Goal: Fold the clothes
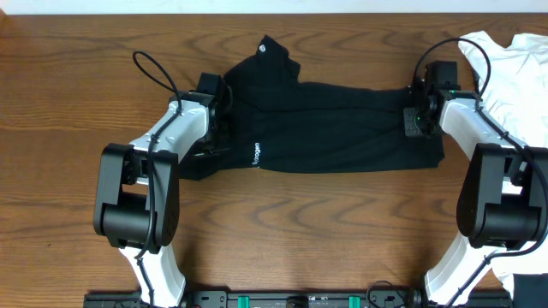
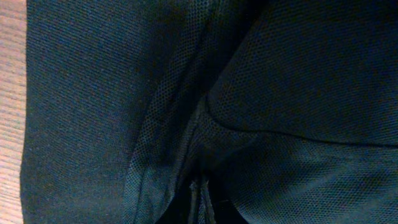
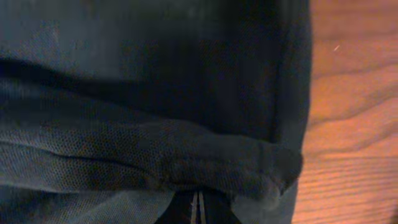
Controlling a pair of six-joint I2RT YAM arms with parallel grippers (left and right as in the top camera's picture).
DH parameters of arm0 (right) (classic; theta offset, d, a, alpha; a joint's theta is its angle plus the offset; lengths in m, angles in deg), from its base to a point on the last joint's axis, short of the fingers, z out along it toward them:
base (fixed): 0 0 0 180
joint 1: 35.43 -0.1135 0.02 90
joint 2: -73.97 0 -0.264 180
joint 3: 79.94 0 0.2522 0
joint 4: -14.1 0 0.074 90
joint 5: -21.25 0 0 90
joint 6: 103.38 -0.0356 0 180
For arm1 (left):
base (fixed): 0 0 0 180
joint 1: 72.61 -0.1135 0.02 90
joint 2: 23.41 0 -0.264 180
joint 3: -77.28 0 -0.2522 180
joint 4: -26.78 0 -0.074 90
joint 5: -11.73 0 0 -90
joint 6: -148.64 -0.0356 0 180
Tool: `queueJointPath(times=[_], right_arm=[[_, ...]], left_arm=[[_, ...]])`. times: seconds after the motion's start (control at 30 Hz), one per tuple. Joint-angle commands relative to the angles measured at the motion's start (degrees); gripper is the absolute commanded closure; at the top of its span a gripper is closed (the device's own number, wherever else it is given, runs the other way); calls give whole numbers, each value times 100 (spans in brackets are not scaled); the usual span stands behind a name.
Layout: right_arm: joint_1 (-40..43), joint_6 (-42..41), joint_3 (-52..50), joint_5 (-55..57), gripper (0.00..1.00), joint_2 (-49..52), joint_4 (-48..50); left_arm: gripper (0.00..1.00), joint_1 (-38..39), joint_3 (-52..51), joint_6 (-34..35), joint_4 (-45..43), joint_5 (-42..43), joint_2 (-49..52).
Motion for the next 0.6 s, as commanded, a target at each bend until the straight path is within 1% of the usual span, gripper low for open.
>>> queueJointPath(times=[0.0, 0.17, 0.23, 0.43, 0.57], right_arm=[[105, -26, -44, 83, 98, 46, 188], [179, -31, -46, 79, 89, 46, 616], [199, -205, -46, 76, 87, 46, 815], [197, -435, -17, 74, 87, -35, 1333], [197, -435, 90, 76, 83, -293, 1266]], left_arm=[[94, -35, -85, -55, 13, -138, 177], [94, -35, -85, -57, -33, -138, 177], [93, -33, -83, -57, -120, -136, 177], [94, -28, 214, -55, -219, -136, -157], [93, -13, 560, -55, -203, -133, -732]])
